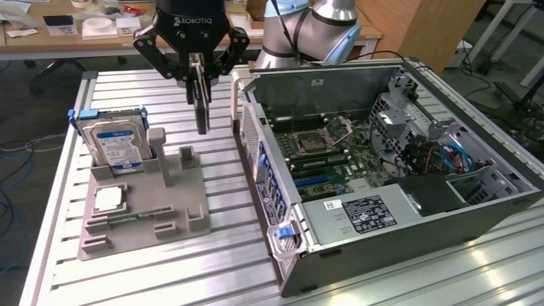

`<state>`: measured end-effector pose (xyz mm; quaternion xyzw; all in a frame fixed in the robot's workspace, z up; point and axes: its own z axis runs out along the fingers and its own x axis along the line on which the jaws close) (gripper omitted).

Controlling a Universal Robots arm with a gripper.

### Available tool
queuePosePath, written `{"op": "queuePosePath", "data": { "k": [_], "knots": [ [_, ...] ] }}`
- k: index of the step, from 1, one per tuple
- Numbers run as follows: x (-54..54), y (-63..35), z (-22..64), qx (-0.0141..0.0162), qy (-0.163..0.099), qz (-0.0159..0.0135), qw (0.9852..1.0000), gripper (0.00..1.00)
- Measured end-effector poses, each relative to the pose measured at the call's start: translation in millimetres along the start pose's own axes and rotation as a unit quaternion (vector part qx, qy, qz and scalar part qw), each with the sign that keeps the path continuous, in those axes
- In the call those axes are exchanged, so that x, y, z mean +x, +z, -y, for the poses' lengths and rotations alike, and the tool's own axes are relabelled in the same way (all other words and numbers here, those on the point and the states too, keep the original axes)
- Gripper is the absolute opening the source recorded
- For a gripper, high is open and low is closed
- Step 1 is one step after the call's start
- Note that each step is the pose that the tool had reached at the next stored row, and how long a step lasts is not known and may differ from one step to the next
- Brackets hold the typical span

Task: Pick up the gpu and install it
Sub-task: 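Pick up the gpu and move the gpu toward the slot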

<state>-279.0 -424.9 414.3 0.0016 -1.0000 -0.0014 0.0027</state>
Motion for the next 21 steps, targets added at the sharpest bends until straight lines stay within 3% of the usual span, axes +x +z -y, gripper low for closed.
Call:
{"op": "queuePosePath", "data": {
  "k": [21],
  "knots": [
    [-24.9, -0.1, 0.1, -0.0002, 0.0, 0.0, 1.0, 0.28]
  ]
}}
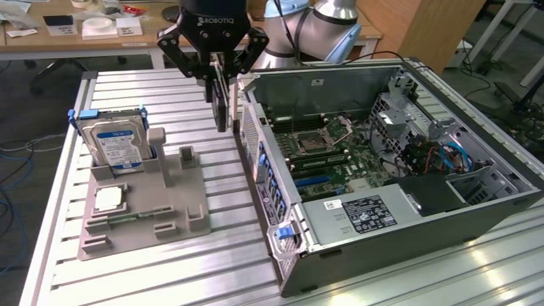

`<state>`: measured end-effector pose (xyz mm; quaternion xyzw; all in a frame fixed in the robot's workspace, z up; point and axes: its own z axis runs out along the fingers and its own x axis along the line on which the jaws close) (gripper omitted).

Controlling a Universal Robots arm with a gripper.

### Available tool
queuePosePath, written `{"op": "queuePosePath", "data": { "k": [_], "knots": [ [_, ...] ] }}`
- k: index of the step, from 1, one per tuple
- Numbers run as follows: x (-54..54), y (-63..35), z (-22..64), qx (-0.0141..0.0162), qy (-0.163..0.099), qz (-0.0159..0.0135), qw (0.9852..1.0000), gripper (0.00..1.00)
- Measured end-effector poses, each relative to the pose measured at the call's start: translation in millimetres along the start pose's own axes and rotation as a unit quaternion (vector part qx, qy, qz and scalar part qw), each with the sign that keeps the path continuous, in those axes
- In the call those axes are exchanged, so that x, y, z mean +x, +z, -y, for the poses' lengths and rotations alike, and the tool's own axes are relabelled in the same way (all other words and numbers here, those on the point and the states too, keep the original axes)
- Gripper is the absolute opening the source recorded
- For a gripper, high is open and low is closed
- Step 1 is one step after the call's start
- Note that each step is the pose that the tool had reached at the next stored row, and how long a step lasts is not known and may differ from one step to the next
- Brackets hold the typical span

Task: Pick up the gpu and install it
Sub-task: 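Pick up the gpu and move the gpu toward the slot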

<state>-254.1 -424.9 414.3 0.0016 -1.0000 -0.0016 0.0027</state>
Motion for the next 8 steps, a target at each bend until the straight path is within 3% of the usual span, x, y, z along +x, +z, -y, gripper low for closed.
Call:
{"op": "queuePosePath", "data": {
  "k": [8],
  "knots": [
    [-8.8, -0.1, 0.0, 0.0, 0.0, 0.0, 1.0, 0.28]
  ]
}}
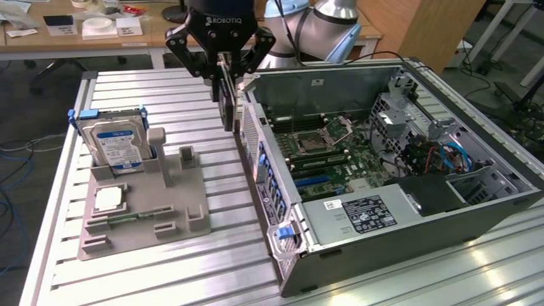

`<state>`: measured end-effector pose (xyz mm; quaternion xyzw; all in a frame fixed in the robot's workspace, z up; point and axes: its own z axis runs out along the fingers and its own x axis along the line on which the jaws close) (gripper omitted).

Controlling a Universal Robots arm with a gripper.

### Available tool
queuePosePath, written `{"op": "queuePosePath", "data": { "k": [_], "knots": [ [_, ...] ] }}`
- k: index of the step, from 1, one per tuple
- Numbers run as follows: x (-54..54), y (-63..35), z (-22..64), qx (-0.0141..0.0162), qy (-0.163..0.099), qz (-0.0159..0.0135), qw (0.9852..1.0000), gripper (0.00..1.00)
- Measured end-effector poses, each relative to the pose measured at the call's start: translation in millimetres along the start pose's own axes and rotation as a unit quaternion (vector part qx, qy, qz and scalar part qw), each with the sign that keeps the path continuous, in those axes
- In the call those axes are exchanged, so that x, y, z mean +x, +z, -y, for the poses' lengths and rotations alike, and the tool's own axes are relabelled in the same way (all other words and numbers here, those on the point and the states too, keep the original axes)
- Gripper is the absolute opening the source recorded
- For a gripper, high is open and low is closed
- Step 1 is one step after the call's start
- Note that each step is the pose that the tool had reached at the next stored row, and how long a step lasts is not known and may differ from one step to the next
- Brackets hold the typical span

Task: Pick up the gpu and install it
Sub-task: 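Pick up the gpu and move the gpu toward the slot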

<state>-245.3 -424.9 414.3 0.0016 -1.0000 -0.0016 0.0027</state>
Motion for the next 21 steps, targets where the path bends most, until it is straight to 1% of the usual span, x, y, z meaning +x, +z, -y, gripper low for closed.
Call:
{"op": "queuePosePath", "data": {
  "k": [13, 21],
  "knots": [
    [-12.8, 0.0, 0.0, 0.0, 0.0, 0.0, 1.0, 0.28],
    [-23.5, -0.1, 0.1, 0.0, 0.0, 0.0, 1.0, 0.28]
  ]
}}
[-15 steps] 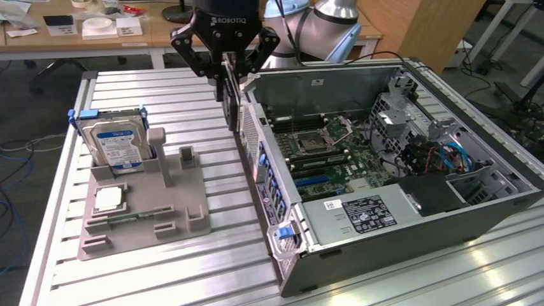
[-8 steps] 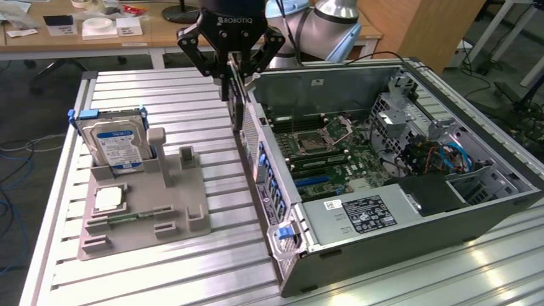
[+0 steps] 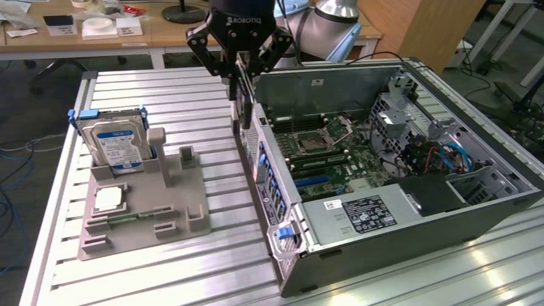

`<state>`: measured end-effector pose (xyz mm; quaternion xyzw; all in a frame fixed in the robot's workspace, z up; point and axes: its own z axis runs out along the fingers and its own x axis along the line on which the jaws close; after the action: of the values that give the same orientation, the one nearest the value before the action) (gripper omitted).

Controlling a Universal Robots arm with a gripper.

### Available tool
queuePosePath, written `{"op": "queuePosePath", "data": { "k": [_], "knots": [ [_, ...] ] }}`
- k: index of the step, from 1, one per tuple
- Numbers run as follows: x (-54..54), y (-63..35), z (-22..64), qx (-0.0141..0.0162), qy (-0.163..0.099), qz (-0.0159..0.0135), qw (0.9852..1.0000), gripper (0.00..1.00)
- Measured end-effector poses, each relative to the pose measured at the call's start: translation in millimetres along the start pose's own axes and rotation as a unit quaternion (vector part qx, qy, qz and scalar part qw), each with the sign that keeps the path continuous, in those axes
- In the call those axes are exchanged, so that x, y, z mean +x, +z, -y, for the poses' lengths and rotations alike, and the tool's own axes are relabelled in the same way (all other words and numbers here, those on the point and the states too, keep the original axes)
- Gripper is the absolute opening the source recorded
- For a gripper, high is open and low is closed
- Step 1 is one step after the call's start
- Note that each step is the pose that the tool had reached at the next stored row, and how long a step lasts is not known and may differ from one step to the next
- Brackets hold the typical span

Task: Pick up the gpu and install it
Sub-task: 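Pick up the gpu and move the gpu toward the slot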

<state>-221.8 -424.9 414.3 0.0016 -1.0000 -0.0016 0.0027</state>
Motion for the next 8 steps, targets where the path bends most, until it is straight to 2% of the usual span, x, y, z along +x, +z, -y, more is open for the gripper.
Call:
{"op": "queuePosePath", "data": {
  "k": [8],
  "knots": [
    [-12.0, -0.1, 0.1, 0.0, 0.0, 0.0, 1.0, 0.28]
  ]
}}
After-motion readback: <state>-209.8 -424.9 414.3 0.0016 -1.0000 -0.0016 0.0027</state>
